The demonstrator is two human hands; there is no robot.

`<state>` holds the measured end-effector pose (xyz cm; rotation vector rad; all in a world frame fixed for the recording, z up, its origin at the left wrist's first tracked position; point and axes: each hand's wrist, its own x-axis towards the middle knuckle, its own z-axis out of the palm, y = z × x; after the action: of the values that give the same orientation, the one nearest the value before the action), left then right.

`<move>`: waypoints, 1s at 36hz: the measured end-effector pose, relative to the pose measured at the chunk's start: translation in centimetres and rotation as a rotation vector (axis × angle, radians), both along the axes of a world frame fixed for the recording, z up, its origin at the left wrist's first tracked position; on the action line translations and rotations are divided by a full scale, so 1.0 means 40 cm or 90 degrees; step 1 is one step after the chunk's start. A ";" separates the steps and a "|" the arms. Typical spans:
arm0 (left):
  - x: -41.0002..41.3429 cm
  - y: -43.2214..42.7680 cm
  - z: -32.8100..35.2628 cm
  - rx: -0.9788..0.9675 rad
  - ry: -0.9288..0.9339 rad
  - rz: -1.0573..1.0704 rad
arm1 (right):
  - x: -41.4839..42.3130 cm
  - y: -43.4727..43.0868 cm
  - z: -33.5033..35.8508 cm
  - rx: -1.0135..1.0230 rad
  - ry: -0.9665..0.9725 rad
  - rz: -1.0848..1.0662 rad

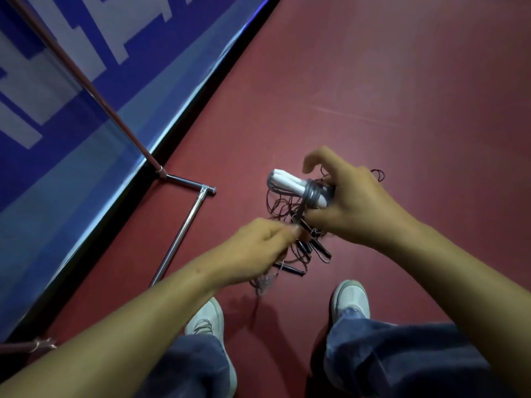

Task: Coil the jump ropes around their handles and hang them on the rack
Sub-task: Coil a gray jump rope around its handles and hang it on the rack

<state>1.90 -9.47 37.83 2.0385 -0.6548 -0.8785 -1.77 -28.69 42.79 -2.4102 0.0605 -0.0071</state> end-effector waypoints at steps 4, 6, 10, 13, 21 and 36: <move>-0.033 0.013 0.010 0.064 -0.069 -0.080 | 0.015 -0.048 -0.060 -0.243 0.069 -0.039; -0.044 0.009 0.037 0.103 -0.136 -0.092 | 0.010 -0.046 -0.092 -0.294 0.109 -0.026; -0.039 0.014 0.104 0.168 -0.376 -0.145 | -0.010 -0.016 -0.147 -0.303 0.128 0.020; 0.004 0.028 0.129 0.139 -0.453 -0.159 | -0.028 0.017 -0.153 -0.305 0.146 0.102; 0.127 0.044 0.127 -0.073 -0.215 0.082 | -0.074 0.122 -0.034 -0.151 0.089 0.270; 0.045 -0.008 0.029 -0.128 0.040 0.094 | -0.031 0.036 0.052 0.202 -0.042 0.042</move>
<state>3.69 -9.79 38.98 1.8463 -0.5291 -0.7568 -3.01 -27.26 44.86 -2.0924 -0.0457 -0.0443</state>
